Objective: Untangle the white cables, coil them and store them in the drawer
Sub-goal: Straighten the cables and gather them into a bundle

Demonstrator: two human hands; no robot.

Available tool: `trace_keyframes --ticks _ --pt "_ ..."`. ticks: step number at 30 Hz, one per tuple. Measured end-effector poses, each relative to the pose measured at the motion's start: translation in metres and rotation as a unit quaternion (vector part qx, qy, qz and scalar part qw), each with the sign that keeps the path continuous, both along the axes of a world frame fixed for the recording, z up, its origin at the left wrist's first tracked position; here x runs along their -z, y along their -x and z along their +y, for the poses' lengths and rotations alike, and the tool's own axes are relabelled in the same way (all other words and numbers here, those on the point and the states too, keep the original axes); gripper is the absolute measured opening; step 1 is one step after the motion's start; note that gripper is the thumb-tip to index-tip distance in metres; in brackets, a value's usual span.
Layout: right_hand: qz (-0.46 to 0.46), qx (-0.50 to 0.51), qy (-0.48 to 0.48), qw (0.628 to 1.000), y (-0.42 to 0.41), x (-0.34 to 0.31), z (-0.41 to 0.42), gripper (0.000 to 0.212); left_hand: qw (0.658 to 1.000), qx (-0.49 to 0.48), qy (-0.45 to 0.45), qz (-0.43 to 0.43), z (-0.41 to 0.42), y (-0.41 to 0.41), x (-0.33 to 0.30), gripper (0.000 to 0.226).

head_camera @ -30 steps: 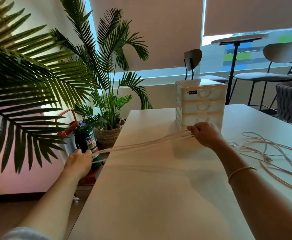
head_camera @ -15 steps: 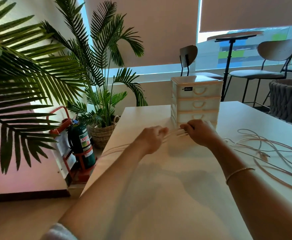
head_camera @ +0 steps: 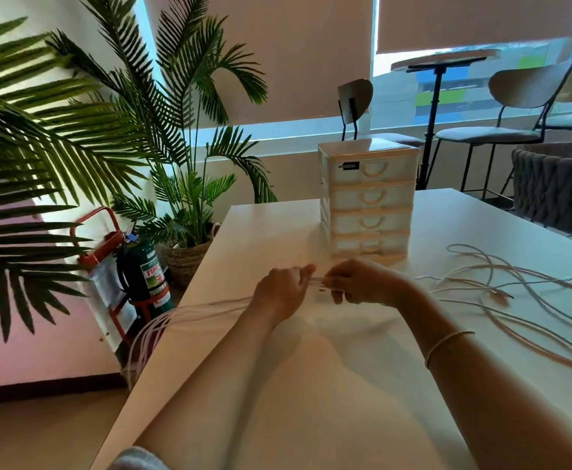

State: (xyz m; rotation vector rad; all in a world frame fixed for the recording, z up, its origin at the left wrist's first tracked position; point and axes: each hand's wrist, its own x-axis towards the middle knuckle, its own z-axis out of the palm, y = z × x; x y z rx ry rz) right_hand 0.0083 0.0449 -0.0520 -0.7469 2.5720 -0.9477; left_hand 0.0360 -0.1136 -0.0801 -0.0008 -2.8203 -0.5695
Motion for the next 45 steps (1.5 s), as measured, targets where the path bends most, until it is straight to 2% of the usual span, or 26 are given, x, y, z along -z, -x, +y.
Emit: trace_keyframes --ticks 4,11,14,18,22,27,31,35,37,41,45 --pt "-0.048 -0.013 -0.004 0.999 0.004 0.001 0.007 0.02 1.0 -0.008 0.013 0.011 -0.017 -0.004 0.009 0.053" --pt "-0.106 0.0 0.097 0.99 0.014 0.012 0.005 0.016 0.999 0.003 0.005 0.036 -0.024 -0.008 0.018 0.049" --pt "-0.123 0.019 0.136 0.983 0.014 0.014 0.005 0.008 0.999 -0.003 0.0 0.052 -0.024 -0.008 0.019 0.048" --pt "-0.141 0.015 0.132 0.981 0.009 0.01 0.003 0.028 0.998 -0.011 -0.003 0.066 -0.023 -0.009 0.018 0.047" --pt "-0.104 0.03 0.074 0.991 0.008 0.013 -0.003 0.026 0.996 -0.005 -0.011 0.087 -0.022 -0.01 0.018 0.047" --pt "0.013 0.064 -0.01 0.998 0.011 0.017 -0.01 0.032 0.992 0.019 -0.026 0.119 -0.016 -0.013 0.016 0.046" --pt "-0.012 0.072 0.053 0.996 0.009 0.017 -0.016 0.038 0.994 -0.052 -0.004 0.092 -0.018 -0.007 0.014 0.05" --pt "0.072 0.06 0.046 0.995 0.008 0.012 -0.013 0.028 0.995 -0.046 0.019 0.082 -0.02 -0.006 0.013 0.051" --pt "0.087 0.055 0.05 0.993 0.009 0.011 -0.01 0.024 0.995 -0.026 0.012 0.091 -0.019 -0.007 0.013 0.049" --pt "0.09 0.028 -0.007 0.996 0.006 0.009 -0.01 0.021 0.992 -0.021 -0.009 0.124 -0.019 -0.008 0.012 0.048" --pt "0.079 -0.045 -0.036 0.995 -0.004 0.001 -0.011 0.019 0.993 -0.054 -0.002 0.105 -0.024 -0.004 0.012 0.05"
